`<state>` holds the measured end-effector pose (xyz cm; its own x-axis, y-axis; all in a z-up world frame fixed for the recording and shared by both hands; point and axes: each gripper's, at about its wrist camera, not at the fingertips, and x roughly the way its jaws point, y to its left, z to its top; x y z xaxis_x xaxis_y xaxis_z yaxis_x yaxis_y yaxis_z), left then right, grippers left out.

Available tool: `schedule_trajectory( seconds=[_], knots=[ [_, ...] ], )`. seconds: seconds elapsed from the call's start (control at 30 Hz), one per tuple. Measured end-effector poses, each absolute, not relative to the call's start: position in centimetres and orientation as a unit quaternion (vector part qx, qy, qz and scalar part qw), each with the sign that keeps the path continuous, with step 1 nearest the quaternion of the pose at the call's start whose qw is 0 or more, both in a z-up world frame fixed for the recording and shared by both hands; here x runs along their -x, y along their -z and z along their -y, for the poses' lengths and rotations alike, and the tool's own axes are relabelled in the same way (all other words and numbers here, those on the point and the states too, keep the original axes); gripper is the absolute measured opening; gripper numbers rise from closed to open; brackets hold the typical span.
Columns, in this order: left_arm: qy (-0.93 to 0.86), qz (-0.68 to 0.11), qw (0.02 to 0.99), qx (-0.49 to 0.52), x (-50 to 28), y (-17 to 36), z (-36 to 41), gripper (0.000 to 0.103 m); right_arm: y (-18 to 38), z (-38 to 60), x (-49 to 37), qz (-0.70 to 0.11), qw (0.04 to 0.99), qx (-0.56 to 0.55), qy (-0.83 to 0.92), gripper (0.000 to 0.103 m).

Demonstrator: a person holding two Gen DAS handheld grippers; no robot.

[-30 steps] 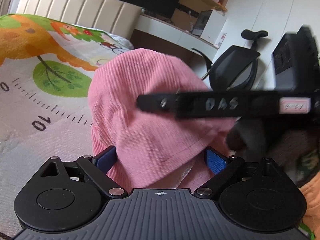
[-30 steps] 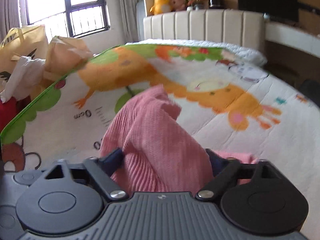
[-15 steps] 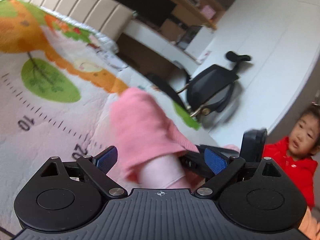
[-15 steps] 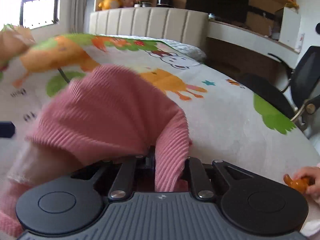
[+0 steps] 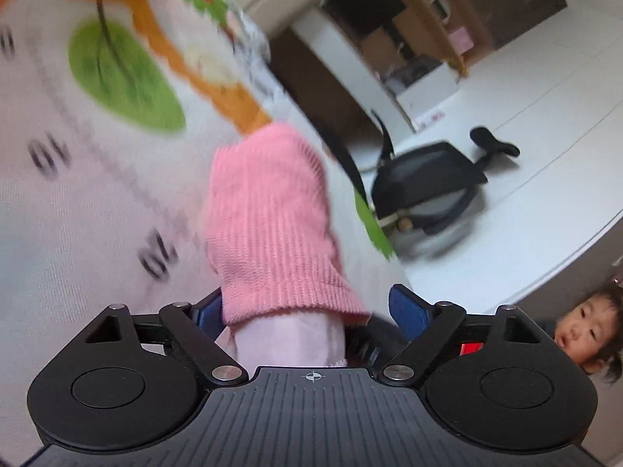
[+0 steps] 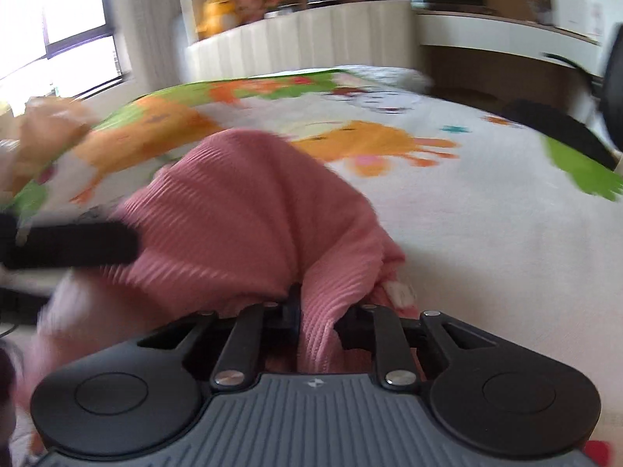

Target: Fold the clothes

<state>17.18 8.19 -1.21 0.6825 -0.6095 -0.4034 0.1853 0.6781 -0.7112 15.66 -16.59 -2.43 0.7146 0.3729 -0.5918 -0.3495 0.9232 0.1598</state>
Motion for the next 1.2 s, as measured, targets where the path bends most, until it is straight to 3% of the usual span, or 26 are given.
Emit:
schedule_trajectory(
  seconds=[0.2, 0.33, 0.43, 0.57, 0.6, 0.83, 0.93, 1.1, 1.2],
  knots=[
    [0.187, -0.307, 0.902, 0.238, -14.4, -1.6, -11.3, 0.09, 1.8, 15.0, -15.4, -0.299, 0.931, 0.022, -0.207, 0.016],
    [0.161, -0.253, 0.933, 0.199, -12.2, -4.4, -13.0, 0.094, 1.6, 17.8, -15.4, -0.294, 0.937, 0.013, -0.19, 0.016],
    [0.15, -0.236, 0.94, 0.197, -12.1, -5.7, -13.4, 0.095, 1.9, 18.5, -15.1, -0.298, 0.935, 0.025, -0.19, 0.022],
    [0.15, -0.281, 0.934, 0.163, -13.9, -3.4, -11.0, 0.094, 2.1, 19.0, -14.4, -0.301, 0.934, 0.046, -0.186, 0.028],
    [0.142, -0.292, 0.934, 0.15, -14.2, -2.5, -10.4, 0.089, 1.8, 19.1, -14.0, -0.297, 0.936, 0.053, -0.181, 0.032],
    [0.132, -0.351, 0.921, 0.104, -13.9, 1.8, -9.9, 0.083, -5.7, 18.8, -12.3, -0.199, 0.957, 0.029, -0.208, 0.036],
    [0.136, -0.362, 0.916, 0.105, -13.2, 2.3, -10.4, 0.083, -7.0, 15.4, -13.8, -0.198, 0.942, 0.0, -0.271, 0.044],
    [0.157, -0.348, 0.92, 0.089, -11.8, 0.7, -10.4, 0.083, 0.1, 9.1, -18.0, -0.3, 0.91, 0.051, -0.281, 0.048],
    [0.177, -0.312, 0.929, 0.086, -10.1, -1.7, -11.5, 0.09, 1.2, 11.1, -18.1, -0.308, 0.908, -0.009, -0.283, 0.048]
  ],
)
